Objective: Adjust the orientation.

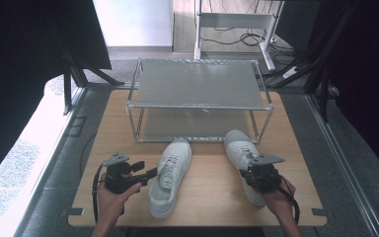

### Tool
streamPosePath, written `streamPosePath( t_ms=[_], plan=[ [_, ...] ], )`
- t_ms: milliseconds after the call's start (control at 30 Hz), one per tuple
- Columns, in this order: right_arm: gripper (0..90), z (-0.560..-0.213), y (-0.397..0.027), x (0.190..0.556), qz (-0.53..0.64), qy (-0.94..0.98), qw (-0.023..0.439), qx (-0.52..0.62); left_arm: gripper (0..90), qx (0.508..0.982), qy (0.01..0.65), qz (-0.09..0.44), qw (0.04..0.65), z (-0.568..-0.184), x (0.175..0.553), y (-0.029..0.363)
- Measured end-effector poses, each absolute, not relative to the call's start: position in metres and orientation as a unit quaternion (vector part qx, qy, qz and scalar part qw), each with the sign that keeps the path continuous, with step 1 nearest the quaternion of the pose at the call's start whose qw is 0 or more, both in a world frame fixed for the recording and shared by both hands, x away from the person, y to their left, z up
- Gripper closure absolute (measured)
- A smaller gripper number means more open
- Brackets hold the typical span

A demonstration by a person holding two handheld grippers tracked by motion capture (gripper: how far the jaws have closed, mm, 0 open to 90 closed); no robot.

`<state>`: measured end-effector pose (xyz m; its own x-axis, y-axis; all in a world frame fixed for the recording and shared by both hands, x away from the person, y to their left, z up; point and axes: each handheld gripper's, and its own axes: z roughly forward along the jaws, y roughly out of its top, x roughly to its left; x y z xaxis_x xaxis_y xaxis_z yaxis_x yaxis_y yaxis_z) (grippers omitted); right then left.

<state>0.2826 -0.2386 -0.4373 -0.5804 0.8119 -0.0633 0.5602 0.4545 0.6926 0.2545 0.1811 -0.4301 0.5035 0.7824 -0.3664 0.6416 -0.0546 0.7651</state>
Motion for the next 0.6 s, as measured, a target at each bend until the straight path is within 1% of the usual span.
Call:
streamPosePath(
  t_ms=[67, 200, 233, 300, 467, 567, 600],
  plan=[
    [78.8, -0.436, -0.237, 0.282, 0.315, 0.831, 0.198, 0.413, 36.3, 0.722, 0.493, 0.073, 0.48, -0.43, 0.255, 0.182],
    [79.8, -0.432, -0.238, 0.274, 0.324, 0.841, 0.155, 0.404, 36.3, 0.721, 0.496, 0.072, 0.48, -0.43, 0.255, 0.183],
    [79.6, -0.431, -0.237, 0.27, 0.333, 0.843, 0.136, 0.4, 36.3, 0.721, 0.496, 0.072, 0.48, -0.43, 0.255, 0.183],
    [79.0, -0.43, -0.233, 0.267, 0.335, 0.848, 0.123, 0.392, 36.3, 0.721, 0.495, 0.072, 0.479, -0.43, 0.255, 0.183],
    [73.6, -0.431, -0.214, 0.262, 0.333, 0.861, 0.116, 0.367, 36.2, 0.723, 0.493, 0.071, 0.479, -0.43, 0.255, 0.182],
    [69.4, -0.43, -0.22, 0.263, 0.34, 0.859, 0.122, 0.364, 36.2, 0.723, 0.494, 0.07, 0.478, -0.431, 0.256, 0.183],
    [66.1, -0.428, -0.226, 0.262, 0.356, 0.853, 0.12, 0.362, 36.3, 0.723, 0.494, 0.07, 0.478, -0.431, 0.256, 0.183]
  ],
)
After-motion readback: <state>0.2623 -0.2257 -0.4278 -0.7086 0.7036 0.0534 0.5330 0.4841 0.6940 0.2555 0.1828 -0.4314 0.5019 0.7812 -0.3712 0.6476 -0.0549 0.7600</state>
